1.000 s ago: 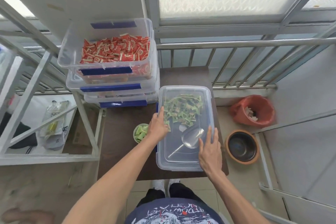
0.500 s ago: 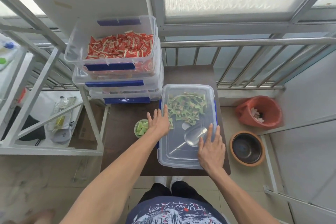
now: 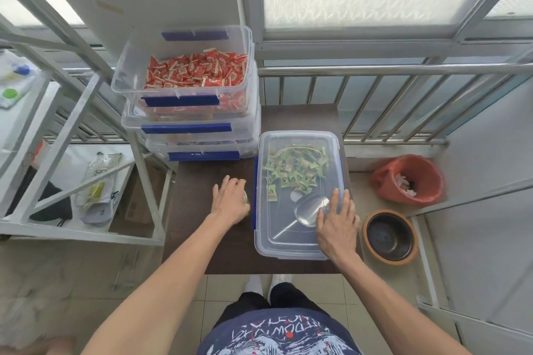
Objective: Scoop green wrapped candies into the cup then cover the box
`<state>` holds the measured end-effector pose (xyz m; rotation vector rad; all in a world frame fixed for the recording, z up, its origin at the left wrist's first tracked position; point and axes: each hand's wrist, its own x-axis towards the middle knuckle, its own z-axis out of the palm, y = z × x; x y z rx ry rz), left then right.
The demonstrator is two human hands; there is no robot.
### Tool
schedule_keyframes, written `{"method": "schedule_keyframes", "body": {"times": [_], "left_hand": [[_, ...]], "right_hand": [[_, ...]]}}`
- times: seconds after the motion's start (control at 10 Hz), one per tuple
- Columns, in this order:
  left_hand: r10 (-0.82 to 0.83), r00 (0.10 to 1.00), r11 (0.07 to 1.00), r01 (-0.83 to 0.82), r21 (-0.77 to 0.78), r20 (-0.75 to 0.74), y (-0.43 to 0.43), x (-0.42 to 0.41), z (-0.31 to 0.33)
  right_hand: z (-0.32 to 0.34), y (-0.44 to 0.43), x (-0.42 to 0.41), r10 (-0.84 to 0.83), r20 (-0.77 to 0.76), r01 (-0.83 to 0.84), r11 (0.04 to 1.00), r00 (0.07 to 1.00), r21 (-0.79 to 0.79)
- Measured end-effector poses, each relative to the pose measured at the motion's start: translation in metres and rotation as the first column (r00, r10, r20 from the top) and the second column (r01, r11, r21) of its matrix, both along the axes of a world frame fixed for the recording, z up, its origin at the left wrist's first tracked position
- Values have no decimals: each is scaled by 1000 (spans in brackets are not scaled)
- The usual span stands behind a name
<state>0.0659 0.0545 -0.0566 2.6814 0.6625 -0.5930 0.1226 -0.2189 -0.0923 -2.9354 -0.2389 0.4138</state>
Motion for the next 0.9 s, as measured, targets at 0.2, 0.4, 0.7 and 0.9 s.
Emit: {"method": "schedule_keyframes", "body": {"times": [0.2,0.4,0.7,0.9], "left_hand": [[-63,998,998,63,29,5,-6,0,12],[-56,998,998,56,-7,23,-10,-8,44],[-53,985,998,47,40,164,-28,-58,121],[-48,966,998,34,59,255,-44,-133,157]], "right_hand": [[9,14,2,31,-67,-33,999,997,-39],[43,25,7,55,-146,-59,998,988,-23],[124,33,-28,112,-116,-103,991,987,81],[134,19,-79,147,-4,-145,982,989,121]]}}
